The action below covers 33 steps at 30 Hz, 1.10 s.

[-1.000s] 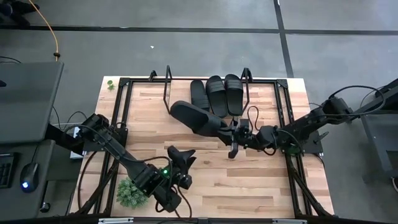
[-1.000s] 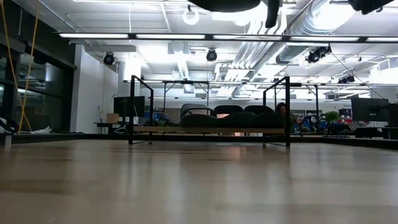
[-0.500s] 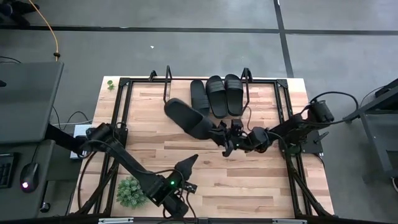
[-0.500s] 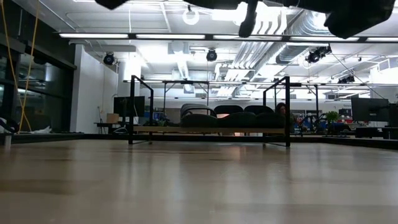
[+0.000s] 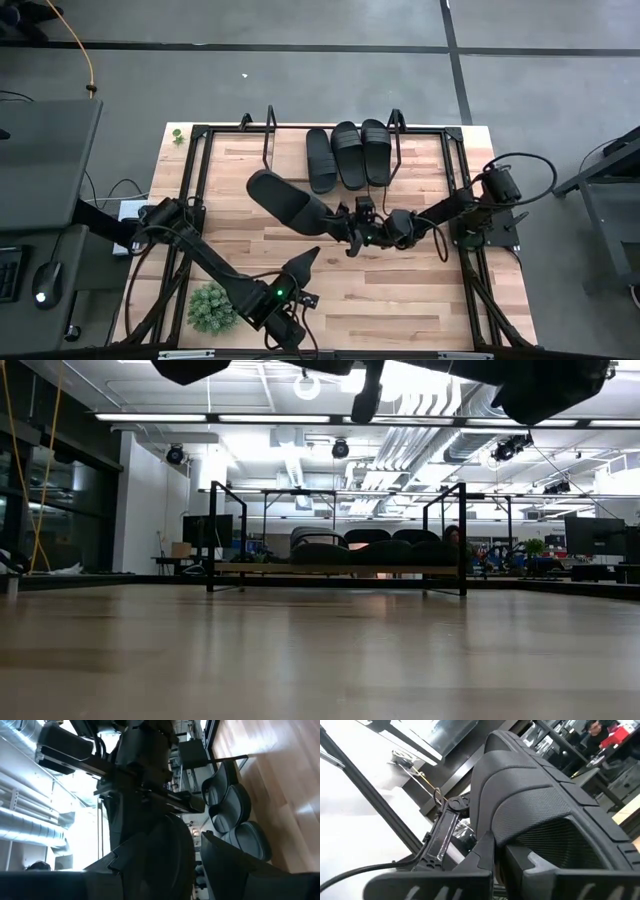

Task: Pick and place slides into the shelf
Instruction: Put the black slipper on the shelf

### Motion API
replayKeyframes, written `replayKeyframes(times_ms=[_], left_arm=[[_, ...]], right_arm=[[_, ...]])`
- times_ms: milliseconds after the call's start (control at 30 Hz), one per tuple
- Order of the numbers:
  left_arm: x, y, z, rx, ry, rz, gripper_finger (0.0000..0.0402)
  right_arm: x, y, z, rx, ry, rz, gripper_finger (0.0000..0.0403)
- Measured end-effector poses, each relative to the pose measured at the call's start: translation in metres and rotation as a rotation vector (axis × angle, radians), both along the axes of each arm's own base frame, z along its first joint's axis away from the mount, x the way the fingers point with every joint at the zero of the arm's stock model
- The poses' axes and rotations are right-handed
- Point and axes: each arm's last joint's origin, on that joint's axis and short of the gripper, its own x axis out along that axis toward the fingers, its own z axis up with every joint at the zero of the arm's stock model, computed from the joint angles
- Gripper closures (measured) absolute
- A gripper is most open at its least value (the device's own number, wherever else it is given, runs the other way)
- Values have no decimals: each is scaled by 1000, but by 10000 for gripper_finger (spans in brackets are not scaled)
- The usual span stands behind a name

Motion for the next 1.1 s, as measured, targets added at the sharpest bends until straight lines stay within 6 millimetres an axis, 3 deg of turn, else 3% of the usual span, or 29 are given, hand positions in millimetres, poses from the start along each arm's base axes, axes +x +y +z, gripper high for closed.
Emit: replayKeyframes(times_ms=[800, 1100], left_arm=[[0, 0, 0, 4, 16, -2, 227], [0, 0, 0, 7, 8, 1, 227]], right_arm=[[-15, 40, 5, 38, -43, 72, 403], [-4, 55, 21, 0, -8, 81, 403]])
